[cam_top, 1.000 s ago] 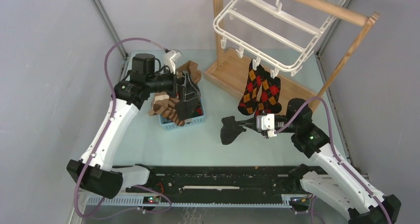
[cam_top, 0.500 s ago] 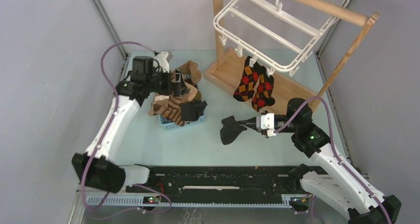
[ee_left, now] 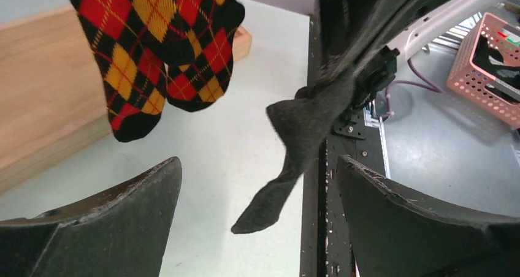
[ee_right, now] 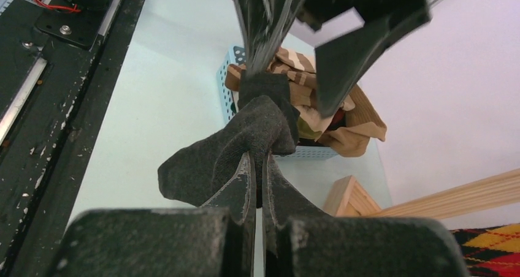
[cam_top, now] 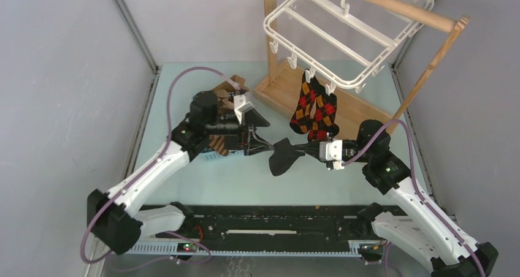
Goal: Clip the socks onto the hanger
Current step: Pick up the sock from the bin.
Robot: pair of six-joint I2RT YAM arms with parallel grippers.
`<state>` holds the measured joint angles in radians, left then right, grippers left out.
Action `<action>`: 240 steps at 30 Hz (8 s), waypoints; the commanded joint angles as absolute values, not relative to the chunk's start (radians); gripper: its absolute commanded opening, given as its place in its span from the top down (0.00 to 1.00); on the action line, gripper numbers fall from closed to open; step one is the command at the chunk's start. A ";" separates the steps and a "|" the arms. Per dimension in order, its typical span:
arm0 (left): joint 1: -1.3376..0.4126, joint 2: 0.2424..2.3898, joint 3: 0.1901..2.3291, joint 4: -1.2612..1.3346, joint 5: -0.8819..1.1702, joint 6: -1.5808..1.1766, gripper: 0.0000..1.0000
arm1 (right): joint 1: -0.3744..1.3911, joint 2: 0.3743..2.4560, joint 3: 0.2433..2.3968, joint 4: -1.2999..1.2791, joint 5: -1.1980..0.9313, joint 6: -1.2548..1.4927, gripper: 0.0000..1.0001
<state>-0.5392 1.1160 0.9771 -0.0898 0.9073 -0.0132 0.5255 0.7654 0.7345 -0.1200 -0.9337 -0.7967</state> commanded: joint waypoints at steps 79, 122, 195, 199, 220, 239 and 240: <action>-0.835 1.072 0.966 0.109 0.345 0.418 1.00 | 0.610 0.872 0.886 0.006 -0.635 -0.111 1.00; -0.836 1.093 1.002 0.055 0.261 0.256 0.90 | 0.623 0.945 0.941 0.012 -0.576 0.011 1.00; -0.775 1.150 0.963 0.264 0.730 -0.076 0.54 | 0.526 0.969 1.186 -0.497 -0.758 -0.768 1.00; -0.775 1.163 0.967 0.263 0.746 -0.084 0.56 | 0.525 0.967 1.179 -0.487 -0.758 -0.759 1.00; -0.747 1.125 0.988 0.148 0.739 0.057 1.00 | 0.436 0.924 1.128 -0.439 -0.852 -0.661 0.75; -0.643 1.085 1.065 -0.016 0.743 0.172 1.00 | 0.254 0.769 1.044 -0.357 -0.974 -0.492 0.25; -0.643 1.086 1.069 -0.012 0.743 0.170 1.00 | 0.224 0.759 1.044 -0.347 -0.991 -0.458 0.26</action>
